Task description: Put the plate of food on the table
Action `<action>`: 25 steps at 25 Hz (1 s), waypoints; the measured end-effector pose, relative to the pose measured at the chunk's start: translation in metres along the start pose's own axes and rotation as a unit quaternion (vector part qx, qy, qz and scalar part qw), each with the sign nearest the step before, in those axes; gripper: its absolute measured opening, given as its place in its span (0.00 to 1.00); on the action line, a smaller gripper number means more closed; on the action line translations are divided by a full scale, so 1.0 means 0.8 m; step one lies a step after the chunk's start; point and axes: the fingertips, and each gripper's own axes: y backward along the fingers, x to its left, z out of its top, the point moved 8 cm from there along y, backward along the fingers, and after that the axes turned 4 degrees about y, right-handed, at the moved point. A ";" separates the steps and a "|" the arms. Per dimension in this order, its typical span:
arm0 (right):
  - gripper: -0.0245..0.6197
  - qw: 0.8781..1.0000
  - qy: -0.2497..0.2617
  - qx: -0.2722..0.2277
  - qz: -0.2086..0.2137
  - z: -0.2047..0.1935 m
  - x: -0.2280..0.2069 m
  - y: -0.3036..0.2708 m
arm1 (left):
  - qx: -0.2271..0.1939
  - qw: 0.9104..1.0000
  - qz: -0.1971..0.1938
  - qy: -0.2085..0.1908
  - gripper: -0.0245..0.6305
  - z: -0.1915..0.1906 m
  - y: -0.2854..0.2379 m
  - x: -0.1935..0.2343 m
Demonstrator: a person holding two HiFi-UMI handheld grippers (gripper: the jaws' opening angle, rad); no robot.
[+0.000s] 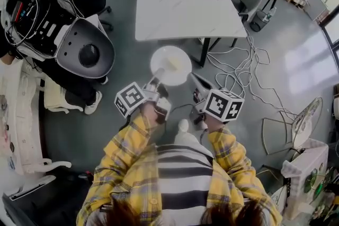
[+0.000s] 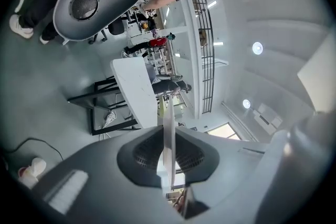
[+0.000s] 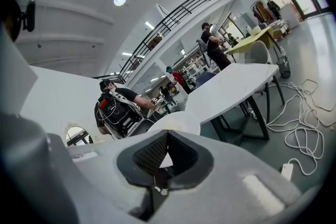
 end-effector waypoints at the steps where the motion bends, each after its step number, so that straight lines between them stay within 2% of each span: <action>1: 0.04 1.000 0.002 0.002 0.002 0.013 -0.010 -0.006 | -0.002 1.000 0.000 0.001 0.06 0.000 -0.016 -0.002; 4: 0.04 1.000 0.006 0.008 0.008 0.042 -0.035 -0.031 | -0.006 1.000 0.003 0.006 0.06 0.006 -0.058 -0.002; 14: 0.04 0.999 0.010 0.022 0.022 0.074 -0.091 -0.059 | -0.019 1.000 0.006 0.009 0.06 -0.002 -0.126 0.008; 25: 0.04 0.999 0.010 0.030 0.021 0.121 -0.136 -0.115 | -0.029 0.999 0.009 0.026 0.07 0.030 -0.209 0.016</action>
